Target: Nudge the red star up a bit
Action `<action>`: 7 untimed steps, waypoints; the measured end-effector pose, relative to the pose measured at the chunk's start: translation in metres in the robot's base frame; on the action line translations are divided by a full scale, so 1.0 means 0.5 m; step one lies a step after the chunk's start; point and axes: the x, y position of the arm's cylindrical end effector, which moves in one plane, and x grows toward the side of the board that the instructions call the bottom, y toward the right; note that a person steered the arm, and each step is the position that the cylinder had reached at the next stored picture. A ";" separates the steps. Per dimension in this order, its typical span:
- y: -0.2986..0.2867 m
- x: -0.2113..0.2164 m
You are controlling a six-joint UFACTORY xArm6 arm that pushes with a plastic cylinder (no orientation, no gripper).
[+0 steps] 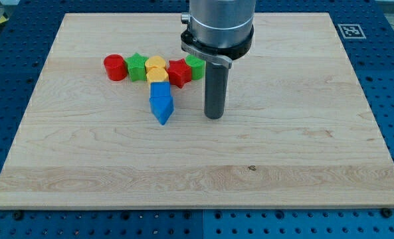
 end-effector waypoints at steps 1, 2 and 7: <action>0.000 -0.035; 0.000 -0.066; -0.055 -0.089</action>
